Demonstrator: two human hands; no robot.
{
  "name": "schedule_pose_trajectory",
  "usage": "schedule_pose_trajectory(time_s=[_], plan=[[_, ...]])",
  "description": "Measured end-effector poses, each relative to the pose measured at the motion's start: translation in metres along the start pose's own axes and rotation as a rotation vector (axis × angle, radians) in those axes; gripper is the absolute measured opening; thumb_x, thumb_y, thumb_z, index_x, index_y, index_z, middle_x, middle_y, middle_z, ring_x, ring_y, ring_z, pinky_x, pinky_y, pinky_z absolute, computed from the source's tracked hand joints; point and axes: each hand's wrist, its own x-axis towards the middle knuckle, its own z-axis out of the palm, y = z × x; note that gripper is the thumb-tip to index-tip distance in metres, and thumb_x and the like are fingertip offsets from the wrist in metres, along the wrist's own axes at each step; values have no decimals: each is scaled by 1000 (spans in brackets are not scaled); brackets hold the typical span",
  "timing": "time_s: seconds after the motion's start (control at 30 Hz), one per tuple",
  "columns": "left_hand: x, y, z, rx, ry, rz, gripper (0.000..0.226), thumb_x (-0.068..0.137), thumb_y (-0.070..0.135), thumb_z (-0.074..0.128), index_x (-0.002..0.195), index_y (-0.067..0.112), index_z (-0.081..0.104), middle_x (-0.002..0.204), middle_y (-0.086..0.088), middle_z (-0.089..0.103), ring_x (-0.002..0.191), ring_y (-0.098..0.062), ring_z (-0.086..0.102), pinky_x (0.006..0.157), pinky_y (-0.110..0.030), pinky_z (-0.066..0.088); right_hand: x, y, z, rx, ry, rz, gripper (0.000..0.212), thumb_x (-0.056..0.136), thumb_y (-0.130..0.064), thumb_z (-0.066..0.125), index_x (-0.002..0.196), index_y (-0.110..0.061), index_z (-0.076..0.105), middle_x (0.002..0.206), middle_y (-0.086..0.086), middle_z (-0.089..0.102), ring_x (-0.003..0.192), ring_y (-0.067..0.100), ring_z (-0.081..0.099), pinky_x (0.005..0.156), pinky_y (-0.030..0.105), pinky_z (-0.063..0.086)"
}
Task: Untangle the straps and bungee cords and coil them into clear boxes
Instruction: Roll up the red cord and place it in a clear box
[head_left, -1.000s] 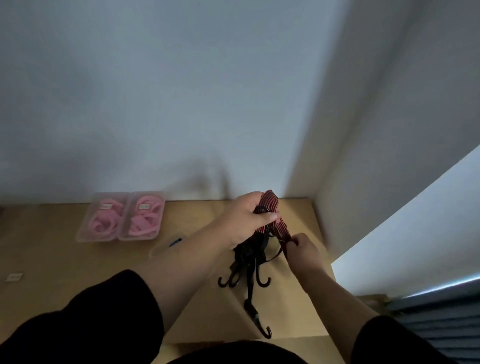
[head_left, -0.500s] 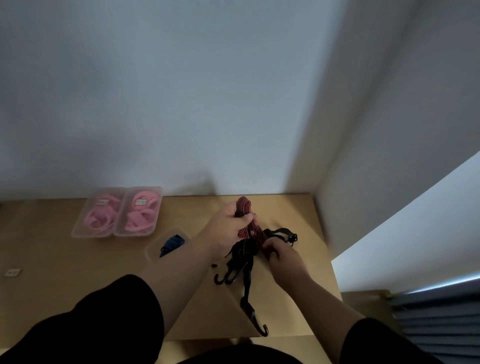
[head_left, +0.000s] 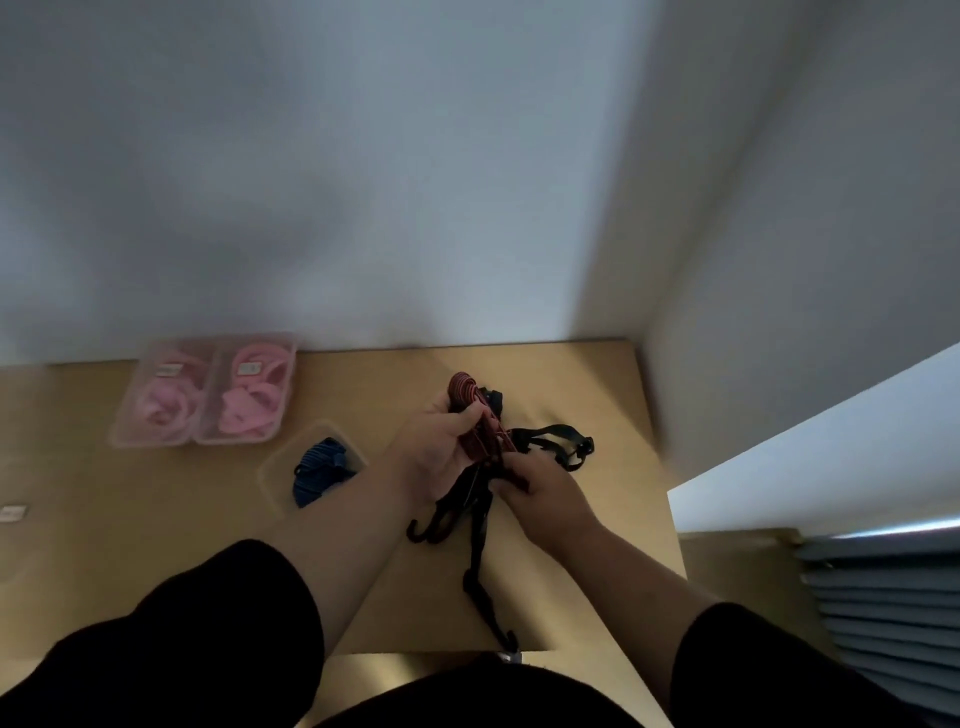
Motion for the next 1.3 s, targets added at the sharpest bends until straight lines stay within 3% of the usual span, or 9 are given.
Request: schedule_pose_trajectory(time_s=[0.07, 0.27, 0.47, 0.67, 0.8, 0.9, 1.07, 1.2, 1.3], plan=[[1, 1, 1, 30, 5, 17, 19, 101, -2, 48, 113, 7, 60, 81, -6, 66, 76, -16, 64, 91, -44, 57, 2, 0, -2, 5, -11, -1, 3, 95, -30, 65, 95, -33, 63, 93, -5, 53, 86, 12, 50, 71, 30, 39], [-1, 6, 3, 134, 48, 39, 15, 101, -2, 49, 109, 7, 58, 85, -9, 61, 75, -16, 62, 69, -32, 59, 1, -2, -10, 138, -89, 45, 10, 96, -29, 64, 89, -35, 59, 96, -7, 54, 83, 6, 52, 67, 23, 39], [1, 14, 8, -130, 117, 13, 11, 104, 6, 47, 100, 12, 56, 74, -4, 64, 70, -16, 62, 68, -41, 54, 2, 1, -27, 162, -220, 39, 10, 99, -29, 61, 90, -32, 60, 94, -5, 56, 83, 8, 52, 69, 25, 40], [-1, 17, 14, -135, 121, 15, 12, 104, 5, 46, 97, 10, 55, 75, -6, 62, 69, -17, 61, 76, -43, 49, 2, -2, -24, 315, -5, 157, 29, 101, -32, 56, 73, -22, 53, 64, -13, 50, 55, 0, 44, 58, 29, 34], [-4, 18, 14, -63, 137, 71, 17, 103, 0, 46, 93, 10, 56, 76, -6, 59, 69, -15, 58, 79, -44, 51, -1, -1, -30, 490, 23, 203, 32, 101, -33, 58, 73, -17, 54, 69, -2, 49, 64, 10, 46, 66, 33, 37], [-7, 20, 18, -89, 130, 98, 21, 104, 1, 44, 88, 9, 56, 71, -7, 61, 61, -15, 64, 67, -40, 56, -1, 0, -33, 597, 82, 240, 30, 99, -25, 59, 71, -16, 54, 68, 2, 48, 65, 16, 46, 65, 34, 37], [-7, 26, 26, -317, 67, 61, 37, 107, 13, 41, 76, 4, 59, 69, -10, 62, 63, -28, 65, 77, -49, 52, -2, -1, -26, 335, 40, 166, 33, 96, -37, 63, 71, -21, 50, 65, -7, 47, 57, 3, 41, 60, 31, 35], [-10, 23, 32, -219, 41, 31, 24, 106, 11, 44, 85, 4, 55, 73, -10, 60, 66, -24, 63, 65, -42, 58, 2, -5, -19, 154, 55, 103, 31, 94, -43, 64, 72, -28, 48, 71, -8, 50, 60, 4, 45, 56, 27, 34], [-16, 24, 32, -102, -2, 43, 16, 104, 4, 46, 91, 5, 56, 73, -9, 62, 65, -20, 64, 65, -41, 59, 1, -4, -20, -120, 91, 68, 20, 93, -52, 59, 84, -33, 59, 85, -9, 58, 80, 12, 55, 67, 32, 42]])
